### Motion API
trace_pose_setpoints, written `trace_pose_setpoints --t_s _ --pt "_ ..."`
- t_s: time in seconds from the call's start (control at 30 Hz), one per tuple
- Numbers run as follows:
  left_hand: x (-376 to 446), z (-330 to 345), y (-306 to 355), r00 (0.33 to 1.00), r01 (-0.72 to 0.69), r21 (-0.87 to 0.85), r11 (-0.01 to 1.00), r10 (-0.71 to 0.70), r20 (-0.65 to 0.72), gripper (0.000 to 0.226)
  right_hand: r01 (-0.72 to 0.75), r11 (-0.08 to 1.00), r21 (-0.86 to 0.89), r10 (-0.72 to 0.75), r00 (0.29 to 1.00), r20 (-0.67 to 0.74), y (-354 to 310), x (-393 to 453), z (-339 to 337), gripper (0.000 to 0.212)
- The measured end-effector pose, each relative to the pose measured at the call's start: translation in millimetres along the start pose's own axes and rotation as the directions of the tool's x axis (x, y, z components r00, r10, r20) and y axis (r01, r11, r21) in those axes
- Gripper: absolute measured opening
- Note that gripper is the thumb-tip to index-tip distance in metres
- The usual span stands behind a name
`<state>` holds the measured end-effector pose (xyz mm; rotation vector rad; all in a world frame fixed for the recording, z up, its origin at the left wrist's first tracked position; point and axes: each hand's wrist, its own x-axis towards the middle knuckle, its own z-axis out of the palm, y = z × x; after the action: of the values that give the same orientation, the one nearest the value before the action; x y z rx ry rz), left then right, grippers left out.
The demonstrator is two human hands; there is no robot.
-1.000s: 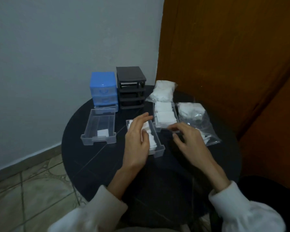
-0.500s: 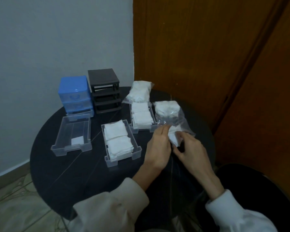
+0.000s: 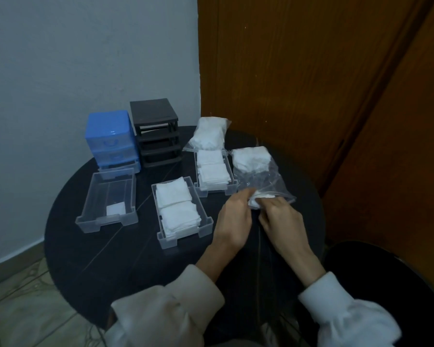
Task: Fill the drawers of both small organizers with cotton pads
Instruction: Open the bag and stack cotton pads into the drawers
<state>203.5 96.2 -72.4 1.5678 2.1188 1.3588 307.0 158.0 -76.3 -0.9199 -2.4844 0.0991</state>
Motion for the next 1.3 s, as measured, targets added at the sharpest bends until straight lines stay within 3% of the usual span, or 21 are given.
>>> trace_pose_setpoints --t_s 0.17,0.3,0.4,0.5,0.6,0.77,0.9,0.93,1.03,1.07,1.2,1.3 --pt "1.1 -2.1 -0.3 1.0 0.018 -0.035 0.999 -0.018 0.002 0.042 -0.012 1.0 -0.01 0.012 0.999 -0.046 -1.1 -0.3 -14.8 0.018" --pt "0.0 -4.3 2.4 0.999 0.028 -0.096 0.995 -0.026 0.022 0.048 -0.074 0.974 0.213 0.093 0.993 -0.077 2.3 2.1 -29.7 0.015" --pt "-1.3 -9.1 9.2 1.0 0.027 -0.154 0.988 -0.028 -0.008 0.047 -0.113 0.879 0.464 0.173 0.981 -0.087 10.6 8.1 -35.8 0.013" --pt "-3.6 -20.9 21.3 0.996 0.023 -0.34 0.94 -0.049 -0.068 0.037 -0.126 0.752 0.647 0.183 0.983 -0.021 13.5 12.2 -44.9 0.018" --pt "-5.5 -38.2 28.8 0.998 0.06 -0.53 0.846 -0.05 0.032 0.029 -0.088 0.667 0.74 0.131 0.991 -0.001 8.6 14.7 -51.5 0.021" --pt "-6.1 -58.8 27.2 0.998 0.056 -0.541 0.839 -0.049 0.027 0.032 -0.077 0.507 0.858 0.176 0.984 -0.015 -8.6 24.9 -49.8 0.026" --pt "-3.3 -67.0 22.2 0.997 0.062 -0.554 0.83 -0.077 -0.003 0.024 -0.028 0.482 0.876 0.187 0.98 -0.071 -24.4 30.5 -45.3 0.026" --pt "-3.0 -68.7 20.7 0.997 0.058 -0.553 0.831 -0.08 -0.015 0.021 -0.009 0.508 0.861 0.192 0.976 -0.104 -28.0 30.8 -44.0 0.025" --pt "-3.0 -72.6 17.8 0.987 0.047 -0.565 0.823 -0.125 -0.1 0.014 0.07 0.726 0.684 0.17 0.946 -0.277 -37.5 31.7 -42.4 0.016" --pt "-3.3 -73.3 17.8 0.983 0.039 -0.576 0.816 -0.135 -0.126 0.014 0.078 0.737 0.671 0.163 0.944 -0.288 -40.1 31.9 -41.6 0.013" --pt "-4.5 -75.7 16.9 0.978 0.024 -0.603 0.797 -0.145 -0.152 0.014 -0.001 0.494 0.87 0.157 0.984 -0.089 -58.7 31.4 -39.5 0.011" --pt "-7.6 -79.6 15.8 0.976 0.011 -0.618 0.786 -0.142 -0.163 0.015 -0.036 0.378 0.925 0.132 0.991 -0.016 -63.4 31.3 -36.4 0.016"
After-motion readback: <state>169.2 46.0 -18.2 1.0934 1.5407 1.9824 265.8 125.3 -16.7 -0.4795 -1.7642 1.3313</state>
